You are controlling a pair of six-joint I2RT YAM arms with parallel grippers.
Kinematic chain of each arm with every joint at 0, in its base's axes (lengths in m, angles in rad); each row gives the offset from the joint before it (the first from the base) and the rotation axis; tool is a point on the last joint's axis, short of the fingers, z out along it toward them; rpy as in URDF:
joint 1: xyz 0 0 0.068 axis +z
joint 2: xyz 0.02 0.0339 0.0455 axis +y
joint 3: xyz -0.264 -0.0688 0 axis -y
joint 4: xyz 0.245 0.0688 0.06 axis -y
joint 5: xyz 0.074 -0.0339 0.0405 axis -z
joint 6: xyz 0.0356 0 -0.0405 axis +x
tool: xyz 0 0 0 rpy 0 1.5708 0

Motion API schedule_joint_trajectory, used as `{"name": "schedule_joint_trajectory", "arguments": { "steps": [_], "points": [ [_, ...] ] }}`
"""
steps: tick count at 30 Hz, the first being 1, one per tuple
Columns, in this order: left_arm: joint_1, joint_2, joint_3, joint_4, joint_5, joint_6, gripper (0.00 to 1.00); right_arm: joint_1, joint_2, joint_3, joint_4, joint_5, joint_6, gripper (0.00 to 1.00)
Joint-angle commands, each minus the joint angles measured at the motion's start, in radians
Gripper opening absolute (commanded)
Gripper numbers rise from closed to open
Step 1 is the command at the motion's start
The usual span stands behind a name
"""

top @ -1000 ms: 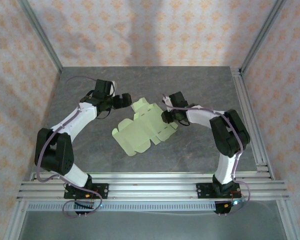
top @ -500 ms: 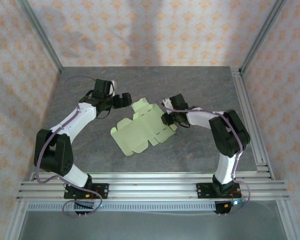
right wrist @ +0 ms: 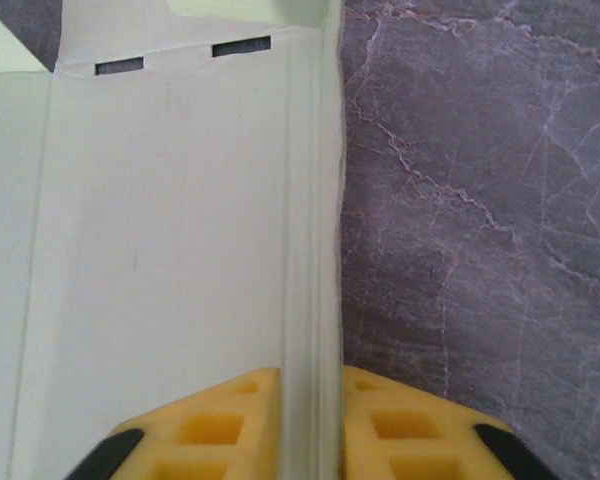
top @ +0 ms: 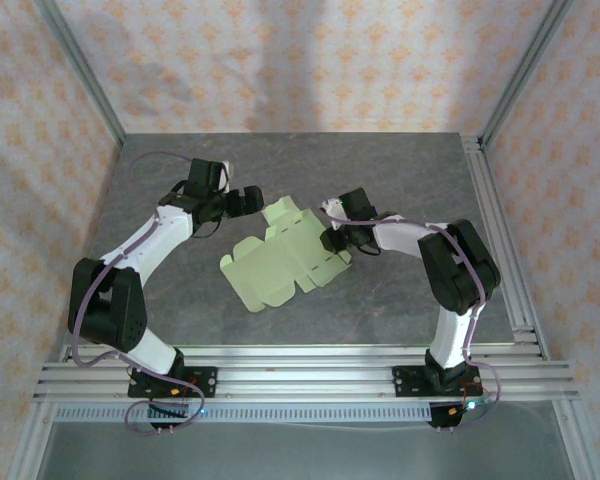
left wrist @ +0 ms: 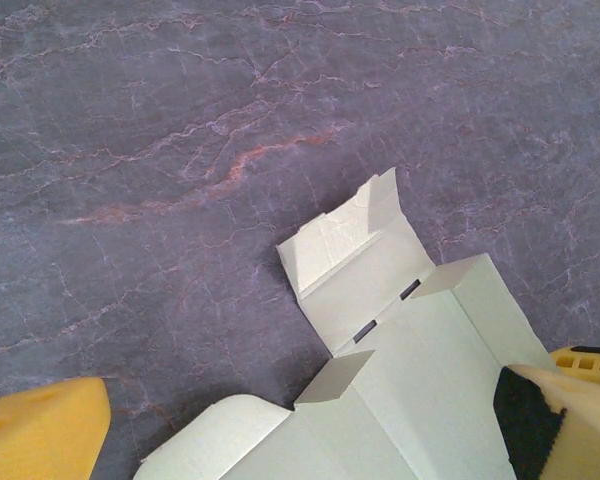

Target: Fold the paper box

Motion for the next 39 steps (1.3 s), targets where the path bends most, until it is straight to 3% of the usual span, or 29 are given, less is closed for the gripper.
{"name": "schedule_joint_trajectory", "arguments": {
  "steps": [1, 7, 21, 28, 33, 39],
  "points": [
    [0.003, -0.027, -0.009, 0.012, 0.004, 0.027, 1.0, -0.006, 0.014, 0.02, -0.005, 0.012, -0.013, 0.13],
    [0.003, -0.033, -0.027, 0.051, 0.013, 0.025, 1.0, -0.006, 0.01, 0.021, 0.001, 0.022, -0.03, 0.0],
    [0.012, -0.105, -0.109, 0.187, -0.086, 0.021, 1.0, -0.004, -0.092, 0.026, 0.0, 0.093, -0.048, 0.0],
    [0.059, -0.056, -0.078, 0.214, -0.033, 0.006, 1.0, 0.014, -0.135, 0.008, -0.016, 0.135, -0.229, 0.0],
    [0.065, 0.0, -0.043, 0.231, -0.003, 0.076, 1.0, 0.039, -0.154, 0.007, -0.006, 0.271, -0.327, 0.0],
    [0.078, 0.073, 0.004, 0.234, 0.003, 0.052, 1.0, 0.102, -0.167, 0.016, 0.011, 0.466, -0.437, 0.0]
  ]
}}
